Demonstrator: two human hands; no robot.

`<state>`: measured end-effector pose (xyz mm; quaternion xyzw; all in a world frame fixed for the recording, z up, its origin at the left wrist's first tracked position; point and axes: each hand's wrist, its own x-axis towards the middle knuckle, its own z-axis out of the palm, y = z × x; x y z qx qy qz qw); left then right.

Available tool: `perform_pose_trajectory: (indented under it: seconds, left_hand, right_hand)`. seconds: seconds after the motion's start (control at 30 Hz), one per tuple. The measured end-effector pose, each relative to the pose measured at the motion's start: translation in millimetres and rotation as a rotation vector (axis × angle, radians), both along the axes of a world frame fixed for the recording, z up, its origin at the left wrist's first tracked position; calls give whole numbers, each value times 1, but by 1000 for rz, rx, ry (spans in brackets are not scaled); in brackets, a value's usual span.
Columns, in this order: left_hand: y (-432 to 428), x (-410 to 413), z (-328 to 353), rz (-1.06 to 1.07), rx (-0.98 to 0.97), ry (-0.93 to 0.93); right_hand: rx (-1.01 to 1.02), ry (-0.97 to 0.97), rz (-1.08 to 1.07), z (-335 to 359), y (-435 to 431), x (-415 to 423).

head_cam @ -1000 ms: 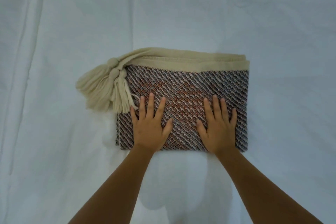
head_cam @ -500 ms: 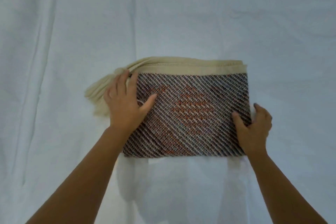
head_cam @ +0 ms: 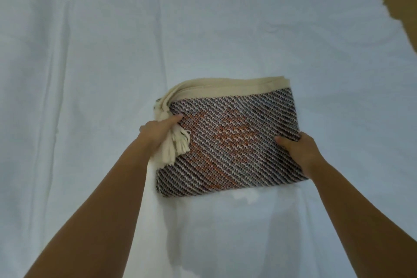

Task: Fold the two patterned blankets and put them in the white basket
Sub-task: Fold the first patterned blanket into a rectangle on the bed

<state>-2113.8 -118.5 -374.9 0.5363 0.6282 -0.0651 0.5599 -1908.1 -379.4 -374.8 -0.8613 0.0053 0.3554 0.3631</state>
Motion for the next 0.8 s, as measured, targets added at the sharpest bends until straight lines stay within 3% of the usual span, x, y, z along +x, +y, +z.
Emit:
perform_pose_trajectory:
  seconds: [0.07, 0.17, 0.23, 0.37, 0.53, 0.8]
  left_hand:
    - [-11, 2, 0, -49, 6, -47]
    - [-25, 4, -2, 56, -168, -264]
    - [-23, -2, -5, 24, -177, -234]
    - [-20, -14, -6, -78, -91, -164]
    - [-41, -8, -9, -16, 97, -208]
    - [-75, 11, 29, 21, 236, -228]
  right_hand:
    - [13, 1, -12, 1, 2, -2]
    - [71, 49, -41, 3, 4, -4]
    - [100, 90, -56, 6, 3, -4]
    - [143, 100, -48, 12, -1, -6]
    - [167, 25, 12, 23, -10, -12]
    - [190, -65, -5, 63, -54, -29]
